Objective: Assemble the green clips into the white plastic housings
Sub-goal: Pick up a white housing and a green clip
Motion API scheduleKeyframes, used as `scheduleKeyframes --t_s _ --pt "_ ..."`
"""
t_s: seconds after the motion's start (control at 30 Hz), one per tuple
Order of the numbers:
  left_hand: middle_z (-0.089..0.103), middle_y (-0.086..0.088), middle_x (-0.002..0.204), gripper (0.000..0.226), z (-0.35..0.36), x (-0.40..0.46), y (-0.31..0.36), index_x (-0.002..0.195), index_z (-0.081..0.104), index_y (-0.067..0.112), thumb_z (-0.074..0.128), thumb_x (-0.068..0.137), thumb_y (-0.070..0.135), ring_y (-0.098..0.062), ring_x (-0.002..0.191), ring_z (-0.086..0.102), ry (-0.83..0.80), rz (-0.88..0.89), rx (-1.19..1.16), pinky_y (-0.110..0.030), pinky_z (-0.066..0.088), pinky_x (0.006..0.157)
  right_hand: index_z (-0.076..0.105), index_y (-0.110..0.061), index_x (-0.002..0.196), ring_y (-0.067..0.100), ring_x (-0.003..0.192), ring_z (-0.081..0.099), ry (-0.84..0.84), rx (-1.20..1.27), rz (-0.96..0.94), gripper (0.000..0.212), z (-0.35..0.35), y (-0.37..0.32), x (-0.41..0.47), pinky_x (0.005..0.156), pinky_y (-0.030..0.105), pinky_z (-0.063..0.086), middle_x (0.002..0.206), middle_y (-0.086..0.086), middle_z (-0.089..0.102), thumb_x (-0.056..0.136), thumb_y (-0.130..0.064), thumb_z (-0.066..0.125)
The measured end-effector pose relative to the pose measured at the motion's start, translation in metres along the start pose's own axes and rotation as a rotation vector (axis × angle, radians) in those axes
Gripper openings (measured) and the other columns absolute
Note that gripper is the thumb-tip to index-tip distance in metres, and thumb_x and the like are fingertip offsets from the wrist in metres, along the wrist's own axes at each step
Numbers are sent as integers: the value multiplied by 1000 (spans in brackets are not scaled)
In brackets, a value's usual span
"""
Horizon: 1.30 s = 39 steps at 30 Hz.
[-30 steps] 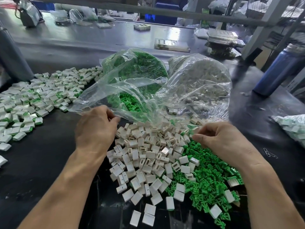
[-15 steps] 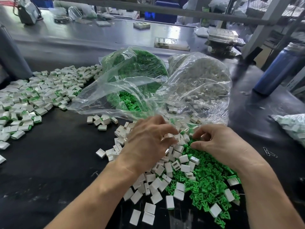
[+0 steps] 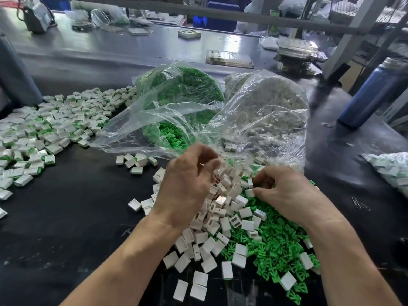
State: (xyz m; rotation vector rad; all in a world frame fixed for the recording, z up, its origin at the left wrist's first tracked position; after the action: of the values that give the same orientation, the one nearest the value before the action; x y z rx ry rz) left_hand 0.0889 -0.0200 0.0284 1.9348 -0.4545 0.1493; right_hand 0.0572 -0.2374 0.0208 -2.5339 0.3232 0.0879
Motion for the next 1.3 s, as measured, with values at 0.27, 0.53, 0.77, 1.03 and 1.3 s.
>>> scheduleKeyframes --t_s 0.27,0.53,0.77,1.03,1.3 --pt "78 -8 99 22 -10 4 -7 112 69 11 72 90 6 -23 91 78 26 -229 -601 -29 63 78 73 -29 84 6 74 65 -11 -21 28 12 -1 -5 -4 61 21 49 82 -11 70 90 -35 81" --pt "78 -17 105 26 -6 6 -8 108 73 13 74 82 15 -32 97 77 -15 -276 -907 -31 63 77 73 -27 78 10 74 66 -10 8 38 17 -2 -3 -3 62 26 48 80 -9 71 89 -37 81" --pt "78 -7 96 25 -7 6 -7 105 73 10 76 80 14 -23 87 76 -15 -198 -739 -29 62 77 71 -28 88 4 55 64 58 259 -20 11 -9 2 -1 50 21 47 75 -13 74 92 -37 76" --pt "77 3 96 13 -4 3 -9 99 77 21 76 89 12 -8 82 69 -36 -152 -537 -20 57 70 73 -10 98 21 58 68 94 928 -210 4 -4 -19 -4 51 29 57 78 12 75 95 -10 70" --pt "78 1 89 22 1 3 -8 113 77 19 70 94 11 -12 74 68 -39 -136 -554 -21 58 70 75 -11 98 30 76 75 -4 1200 -264 22 6 -33 -6 59 31 61 99 22 77 80 -23 80"
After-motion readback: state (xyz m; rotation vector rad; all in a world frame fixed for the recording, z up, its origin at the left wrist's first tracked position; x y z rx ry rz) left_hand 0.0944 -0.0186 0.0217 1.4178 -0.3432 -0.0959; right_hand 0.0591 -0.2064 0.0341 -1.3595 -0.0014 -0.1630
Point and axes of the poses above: each hand's wrist, its own x-axis towards the middle knuckle, its own z-axis out of the palm, y = z × x, the point moved 4 cm from there along x, towards the middle knuckle
